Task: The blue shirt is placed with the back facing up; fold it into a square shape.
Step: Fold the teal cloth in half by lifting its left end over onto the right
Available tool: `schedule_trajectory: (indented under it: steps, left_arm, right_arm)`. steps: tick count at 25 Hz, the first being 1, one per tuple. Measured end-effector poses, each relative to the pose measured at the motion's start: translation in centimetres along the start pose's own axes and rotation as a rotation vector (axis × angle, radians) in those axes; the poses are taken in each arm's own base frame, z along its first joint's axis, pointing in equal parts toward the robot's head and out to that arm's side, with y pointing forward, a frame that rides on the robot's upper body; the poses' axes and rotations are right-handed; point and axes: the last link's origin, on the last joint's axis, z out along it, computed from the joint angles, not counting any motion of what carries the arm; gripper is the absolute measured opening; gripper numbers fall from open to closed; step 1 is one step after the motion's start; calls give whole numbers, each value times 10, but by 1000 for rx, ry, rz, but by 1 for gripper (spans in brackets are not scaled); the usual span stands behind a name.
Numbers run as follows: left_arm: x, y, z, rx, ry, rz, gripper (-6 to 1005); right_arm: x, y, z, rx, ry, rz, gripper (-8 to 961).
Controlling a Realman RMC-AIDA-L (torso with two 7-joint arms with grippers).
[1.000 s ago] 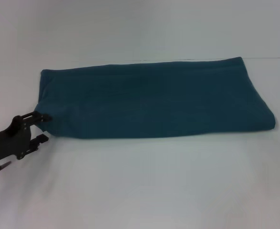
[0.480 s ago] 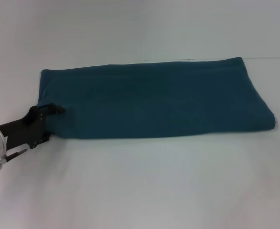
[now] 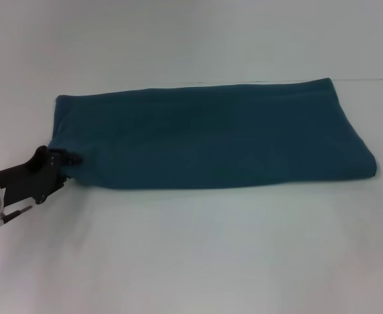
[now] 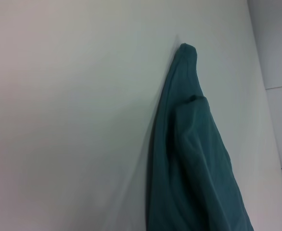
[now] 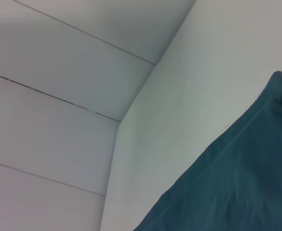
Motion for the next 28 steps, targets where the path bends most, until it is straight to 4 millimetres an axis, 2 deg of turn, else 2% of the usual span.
schedule_trajectory:
  steps: [8, 15, 23, 24, 28]
  left_arm:
    - [3, -5, -5, 9, 11, 25, 134]
    - [5, -8, -15, 4, 14, 125, 79]
    - [22, -34, -53, 67, 107, 146, 48]
    - [30, -37, -64, 90, 128, 162, 48]
    - [39, -40, -75, 124, 144, 189, 48]
  right_arm:
    - [-2, 1, 0, -3, -10, 2, 855]
    - [-3, 1, 0, 1, -9, -1, 854]
    - [-3, -1, -3, 10, -11, -3, 852]
    - [-3, -2, -4, 11, -11, -3, 852]
    - [-3, -3, -4, 20, -14, -2, 852]
